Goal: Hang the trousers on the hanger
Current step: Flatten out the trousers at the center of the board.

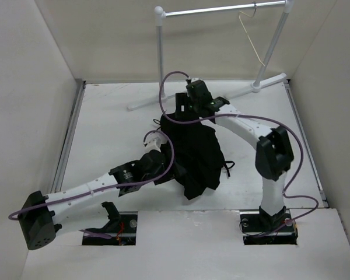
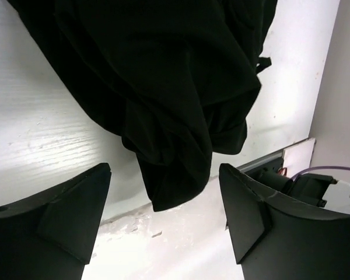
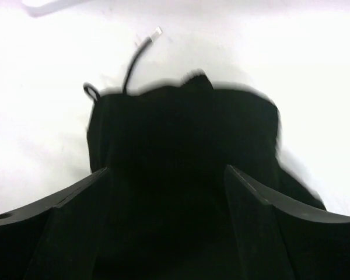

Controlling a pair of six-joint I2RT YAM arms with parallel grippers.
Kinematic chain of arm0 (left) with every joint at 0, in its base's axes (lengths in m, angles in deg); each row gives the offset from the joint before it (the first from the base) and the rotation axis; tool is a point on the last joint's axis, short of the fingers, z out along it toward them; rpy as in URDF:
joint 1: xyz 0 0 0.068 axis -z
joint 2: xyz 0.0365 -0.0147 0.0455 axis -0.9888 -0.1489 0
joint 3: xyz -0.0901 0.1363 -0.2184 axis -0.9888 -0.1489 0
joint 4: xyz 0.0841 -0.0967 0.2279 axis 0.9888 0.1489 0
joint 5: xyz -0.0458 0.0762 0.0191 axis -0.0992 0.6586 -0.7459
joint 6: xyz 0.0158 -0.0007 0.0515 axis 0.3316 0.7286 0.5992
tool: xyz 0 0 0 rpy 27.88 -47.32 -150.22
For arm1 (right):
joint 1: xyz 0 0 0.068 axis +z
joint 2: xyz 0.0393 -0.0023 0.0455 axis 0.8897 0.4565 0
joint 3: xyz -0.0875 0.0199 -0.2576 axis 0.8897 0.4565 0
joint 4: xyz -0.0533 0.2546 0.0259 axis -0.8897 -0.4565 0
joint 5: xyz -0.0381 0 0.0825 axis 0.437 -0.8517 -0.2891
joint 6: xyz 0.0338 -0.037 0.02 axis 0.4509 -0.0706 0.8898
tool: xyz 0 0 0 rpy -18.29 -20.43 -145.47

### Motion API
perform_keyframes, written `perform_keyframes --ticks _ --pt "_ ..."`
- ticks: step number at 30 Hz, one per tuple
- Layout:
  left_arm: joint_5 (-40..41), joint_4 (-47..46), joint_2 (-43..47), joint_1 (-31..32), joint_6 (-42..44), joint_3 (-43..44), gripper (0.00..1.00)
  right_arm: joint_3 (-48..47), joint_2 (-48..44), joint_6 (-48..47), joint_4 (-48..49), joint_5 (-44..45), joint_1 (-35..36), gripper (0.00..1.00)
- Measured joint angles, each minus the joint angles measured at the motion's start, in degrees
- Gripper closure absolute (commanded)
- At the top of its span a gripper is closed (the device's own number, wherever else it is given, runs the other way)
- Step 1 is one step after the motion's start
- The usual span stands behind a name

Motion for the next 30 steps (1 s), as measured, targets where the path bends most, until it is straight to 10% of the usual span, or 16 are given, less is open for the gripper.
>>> perform_keyframes --ticks 3,7,9,14,21,30 --pt "-2.0 -5.1 -4.7 -0.3 -0.8 -1.5 0.32 -7.3 8.7 -0.8 0.3 -1.2 -0.7 0.18" --pt "-3.9 -11.2 -13.9 -1.2 -1.8 -2.2 0.81 -11.3 15.5 -0.9 -1.1 -2.8 -1.9 0.85" --pt "-4.5 -13.3 -17.3 -2.3 -2.0 -2.4 0.92 -11.6 16.5 -0.5 -2.2 -3.3 -2.2 0.97" --pt "-3.8 -12.1 -11.6 -8.1 -2.0 -6.1 0.96 -8.2 11.1 1.0 -1.8 -1.4 -1.9 0.99" --pt "0.1 2.4 9.5 -30.4 1.2 -7.5 0.97 17.8 -24.4 6.8 3.1 6.6 3.3 0.99" --pt "1.1 10.2 -2.3 -37.9 11.9 15.5 0.86 51.2 -53.7 32.4 1.0 10.0 13.7 0.94"
